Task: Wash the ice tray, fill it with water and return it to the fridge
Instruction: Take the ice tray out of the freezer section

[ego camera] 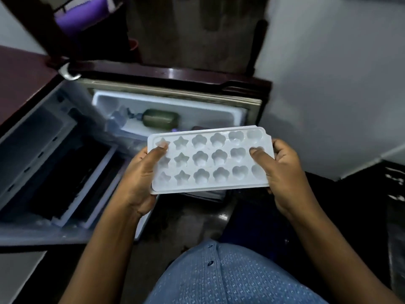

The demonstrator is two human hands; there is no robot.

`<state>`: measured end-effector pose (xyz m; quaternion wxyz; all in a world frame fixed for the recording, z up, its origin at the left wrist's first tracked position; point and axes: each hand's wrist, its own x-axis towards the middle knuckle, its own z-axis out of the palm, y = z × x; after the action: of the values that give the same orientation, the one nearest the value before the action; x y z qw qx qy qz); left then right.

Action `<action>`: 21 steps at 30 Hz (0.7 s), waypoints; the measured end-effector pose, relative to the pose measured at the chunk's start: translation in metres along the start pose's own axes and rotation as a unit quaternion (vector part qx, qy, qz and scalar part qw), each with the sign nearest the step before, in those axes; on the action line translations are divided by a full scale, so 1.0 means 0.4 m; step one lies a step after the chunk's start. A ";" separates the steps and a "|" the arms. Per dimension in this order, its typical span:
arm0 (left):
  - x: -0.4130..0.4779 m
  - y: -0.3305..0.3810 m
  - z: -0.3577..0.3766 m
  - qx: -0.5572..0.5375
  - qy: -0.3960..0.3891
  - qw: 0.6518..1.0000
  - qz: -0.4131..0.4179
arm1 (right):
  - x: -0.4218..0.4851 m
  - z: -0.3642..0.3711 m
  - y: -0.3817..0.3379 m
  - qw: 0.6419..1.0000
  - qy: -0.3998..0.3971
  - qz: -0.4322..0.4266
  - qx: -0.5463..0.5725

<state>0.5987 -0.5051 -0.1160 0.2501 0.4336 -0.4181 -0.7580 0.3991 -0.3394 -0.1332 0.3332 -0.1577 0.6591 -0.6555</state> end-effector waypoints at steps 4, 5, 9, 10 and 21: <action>0.002 -0.041 0.172 0.023 -0.038 0.999 0.007 | -0.014 -0.171 -0.020 0.997 0.072 -0.020 0.019; 0.003 -0.051 0.209 0.030 -0.046 0.998 0.005 | -0.019 -0.208 -0.022 0.995 0.090 -0.025 0.022; 0.005 -0.103 0.378 0.065 -0.084 0.994 -0.010 | -0.055 -0.368 -0.025 0.986 0.157 -0.038 0.045; 0.003 -0.123 0.428 0.076 -0.097 0.992 -0.012 | -0.068 -0.417 -0.023 0.982 0.176 -0.042 0.052; -0.046 -0.296 0.859 0.180 -0.255 0.947 -0.078 | -0.244 -0.786 -0.003 0.923 0.371 -0.066 0.080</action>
<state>0.3083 -0.2861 -0.1142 -0.0074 0.2947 -0.5624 -0.7725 0.2668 -0.0380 -0.1349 0.0326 0.0809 0.6693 -0.7378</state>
